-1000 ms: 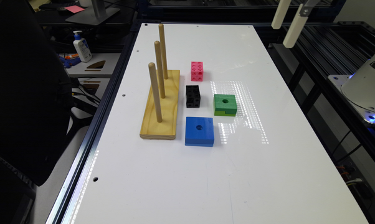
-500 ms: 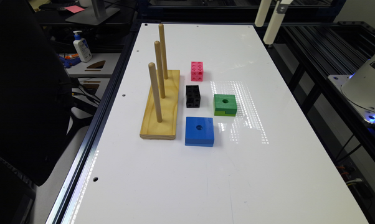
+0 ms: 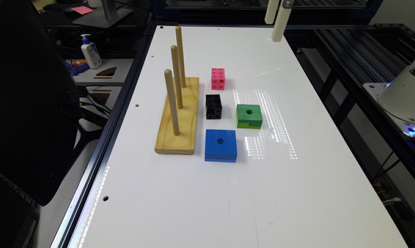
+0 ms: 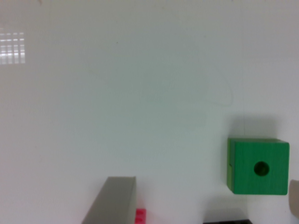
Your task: Pick up pink block.
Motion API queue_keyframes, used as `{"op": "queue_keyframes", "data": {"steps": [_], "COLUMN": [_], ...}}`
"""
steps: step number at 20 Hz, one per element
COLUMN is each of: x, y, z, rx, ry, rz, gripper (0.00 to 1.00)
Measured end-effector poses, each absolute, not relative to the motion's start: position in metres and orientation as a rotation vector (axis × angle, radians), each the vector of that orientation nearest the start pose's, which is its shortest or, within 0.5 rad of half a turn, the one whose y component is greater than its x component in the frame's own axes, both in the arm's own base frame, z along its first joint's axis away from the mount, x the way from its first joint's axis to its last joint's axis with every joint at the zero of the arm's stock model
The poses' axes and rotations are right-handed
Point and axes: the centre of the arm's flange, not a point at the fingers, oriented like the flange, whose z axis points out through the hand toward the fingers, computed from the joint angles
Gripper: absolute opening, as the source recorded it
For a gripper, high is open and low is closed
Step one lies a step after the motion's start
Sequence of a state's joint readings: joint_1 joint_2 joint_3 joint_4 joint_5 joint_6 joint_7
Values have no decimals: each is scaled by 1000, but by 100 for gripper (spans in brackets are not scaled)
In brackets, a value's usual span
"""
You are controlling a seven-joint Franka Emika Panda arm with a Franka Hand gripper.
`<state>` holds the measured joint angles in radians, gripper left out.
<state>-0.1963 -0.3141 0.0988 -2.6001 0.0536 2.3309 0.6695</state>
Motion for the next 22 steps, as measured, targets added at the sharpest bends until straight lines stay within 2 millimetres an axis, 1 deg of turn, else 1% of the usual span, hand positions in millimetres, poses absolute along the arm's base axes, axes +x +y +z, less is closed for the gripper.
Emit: {"op": "queue_keyframes", "data": {"steps": [3,7,11,16,22], "x": [425,433,444,459,472], "y": [-42,-46,-55,-67,-72], "z": [364,364,367,365,362], "rx": [-2869,-2868,-2866,-2864,-2864], "ry": [1224,1226,1227,1224,1222], "rz": [-54,-54,-63,-58,-54], "gripper": [100,100,100,100,100]}}
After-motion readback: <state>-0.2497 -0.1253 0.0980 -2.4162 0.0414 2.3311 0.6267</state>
